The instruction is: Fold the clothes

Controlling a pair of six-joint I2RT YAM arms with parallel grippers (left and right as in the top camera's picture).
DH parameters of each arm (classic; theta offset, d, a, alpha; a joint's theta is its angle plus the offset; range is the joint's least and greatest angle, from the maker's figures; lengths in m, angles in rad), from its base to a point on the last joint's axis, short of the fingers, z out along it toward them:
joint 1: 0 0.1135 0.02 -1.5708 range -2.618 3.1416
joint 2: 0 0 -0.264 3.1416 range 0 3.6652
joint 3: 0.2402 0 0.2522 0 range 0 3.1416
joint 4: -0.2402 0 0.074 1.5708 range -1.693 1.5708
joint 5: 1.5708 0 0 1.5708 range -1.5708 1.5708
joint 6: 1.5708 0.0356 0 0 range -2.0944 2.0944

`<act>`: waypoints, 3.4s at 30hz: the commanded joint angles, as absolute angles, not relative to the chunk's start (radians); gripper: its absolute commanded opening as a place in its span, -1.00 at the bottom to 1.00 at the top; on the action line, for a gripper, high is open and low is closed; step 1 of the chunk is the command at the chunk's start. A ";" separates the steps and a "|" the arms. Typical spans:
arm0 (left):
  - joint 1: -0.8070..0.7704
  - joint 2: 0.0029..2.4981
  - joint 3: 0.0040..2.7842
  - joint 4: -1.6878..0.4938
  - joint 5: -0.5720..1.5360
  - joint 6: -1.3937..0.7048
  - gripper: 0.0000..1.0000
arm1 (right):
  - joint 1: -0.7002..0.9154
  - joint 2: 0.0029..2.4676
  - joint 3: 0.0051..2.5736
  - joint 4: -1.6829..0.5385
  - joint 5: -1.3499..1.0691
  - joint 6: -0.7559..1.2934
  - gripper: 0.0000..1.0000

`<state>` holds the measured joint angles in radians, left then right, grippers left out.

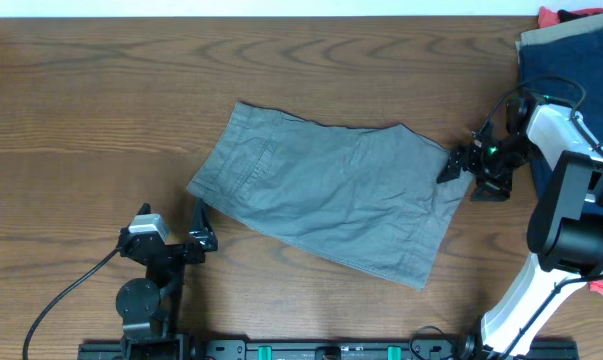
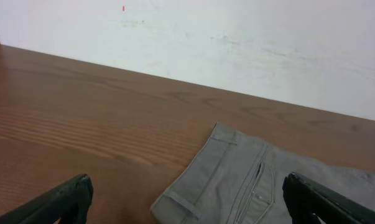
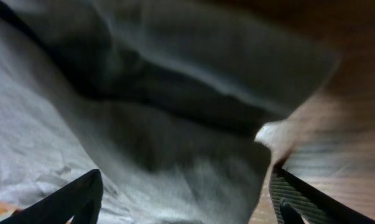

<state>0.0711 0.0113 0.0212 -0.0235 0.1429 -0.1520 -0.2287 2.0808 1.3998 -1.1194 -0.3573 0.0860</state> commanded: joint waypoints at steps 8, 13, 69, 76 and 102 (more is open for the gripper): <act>0.075 0.010 0.004 -0.057 0.153 -0.135 0.96 | -0.215 2.068 1.262 -0.937 -0.376 0.120 -0.43; 0.075 0.010 0.004 -0.057 0.153 -0.135 0.96 | -0.205 2.068 1.256 -0.836 -0.408 0.119 -0.98; 0.075 0.010 0.004 -0.057 0.153 -0.135 0.96 | -0.178 2.066 1.586 -1.090 0.073 0.227 0.99; 0.075 0.010 0.004 -0.057 0.153 -0.135 0.96 | -0.178 2.066 1.437 -1.009 -0.056 0.192 0.86; 0.075 0.010 0.004 -0.057 0.153 -0.135 0.96 | -0.216 1.971 1.361 -1.138 -0.052 0.173 -0.98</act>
<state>0.0711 0.0113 0.0212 -0.0235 0.1429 -0.1520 -0.1894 2.0434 1.3670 -1.1198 -0.1059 0.1783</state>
